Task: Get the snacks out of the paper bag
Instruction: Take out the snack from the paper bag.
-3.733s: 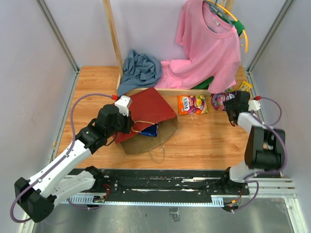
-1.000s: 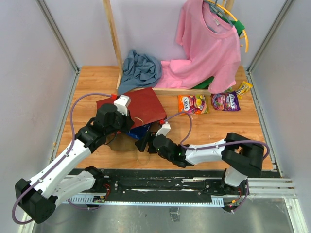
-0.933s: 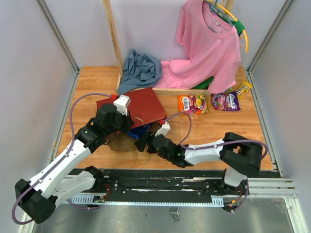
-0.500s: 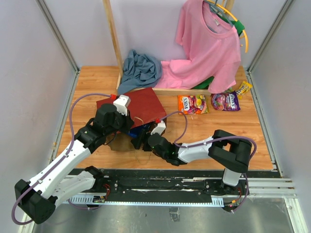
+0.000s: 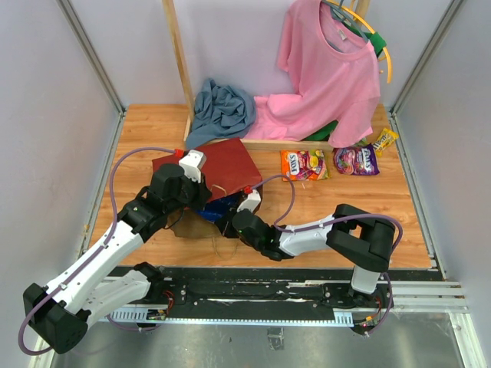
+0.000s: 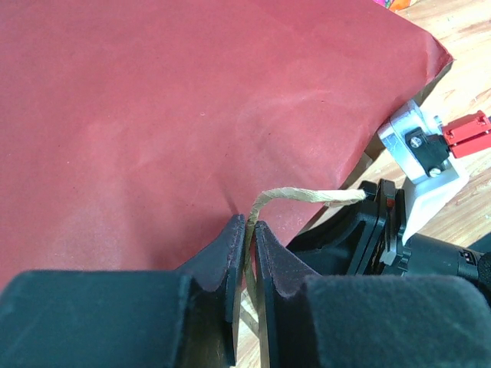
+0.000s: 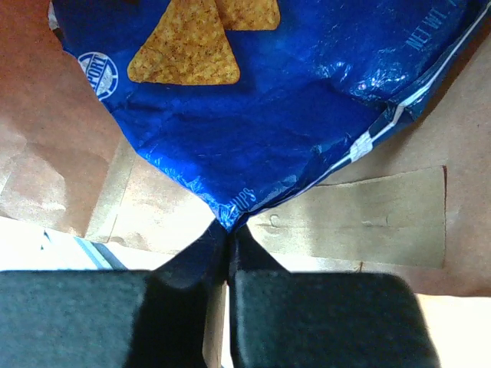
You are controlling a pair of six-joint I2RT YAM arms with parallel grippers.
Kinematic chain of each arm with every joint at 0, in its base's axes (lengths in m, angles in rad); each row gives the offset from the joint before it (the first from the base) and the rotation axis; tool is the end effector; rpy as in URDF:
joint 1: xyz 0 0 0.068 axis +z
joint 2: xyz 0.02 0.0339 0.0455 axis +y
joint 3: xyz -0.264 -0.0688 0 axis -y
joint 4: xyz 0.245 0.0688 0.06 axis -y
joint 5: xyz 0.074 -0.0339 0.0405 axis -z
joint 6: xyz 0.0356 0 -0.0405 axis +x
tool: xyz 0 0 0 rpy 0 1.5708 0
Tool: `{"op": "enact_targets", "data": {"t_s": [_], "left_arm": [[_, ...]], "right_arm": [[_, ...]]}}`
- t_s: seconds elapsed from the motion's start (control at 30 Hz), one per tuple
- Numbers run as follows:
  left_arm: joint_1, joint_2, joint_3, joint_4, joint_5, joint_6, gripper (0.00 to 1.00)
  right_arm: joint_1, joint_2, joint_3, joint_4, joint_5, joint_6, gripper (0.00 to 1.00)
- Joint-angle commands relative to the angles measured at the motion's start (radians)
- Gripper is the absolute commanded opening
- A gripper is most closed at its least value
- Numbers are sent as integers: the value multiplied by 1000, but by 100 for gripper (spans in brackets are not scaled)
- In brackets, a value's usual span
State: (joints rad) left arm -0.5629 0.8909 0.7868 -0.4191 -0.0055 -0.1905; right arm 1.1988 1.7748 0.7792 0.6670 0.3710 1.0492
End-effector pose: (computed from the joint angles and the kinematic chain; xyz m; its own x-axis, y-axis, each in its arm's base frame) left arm 0.1683 -0.1060 0.2983 -0.5152 0.1012 -0.8511 0.4400 0.8834 -0.1613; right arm 0.1423 0.3293 0.1645 -0.7031 0.4211 -0.5730 -0.2688 0.5887 0.7623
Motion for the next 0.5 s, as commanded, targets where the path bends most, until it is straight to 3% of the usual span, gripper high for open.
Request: {"op": "enact_targets", "data": {"t_s": [0.0, 0.3, 0.47], "left_arm": [[8, -9, -3, 22, 0, 0, 15], [9, 2, -1, 20, -11, -3, 15], [9, 11, 0, 19, -22, -4, 14]], "right_arm": [[-16, -19, 8, -28, 27, -17, 1], [-1, -148, 1, -129, 43, -123, 1], [97, -221, 61, -220, 183, -278, 1]]}}
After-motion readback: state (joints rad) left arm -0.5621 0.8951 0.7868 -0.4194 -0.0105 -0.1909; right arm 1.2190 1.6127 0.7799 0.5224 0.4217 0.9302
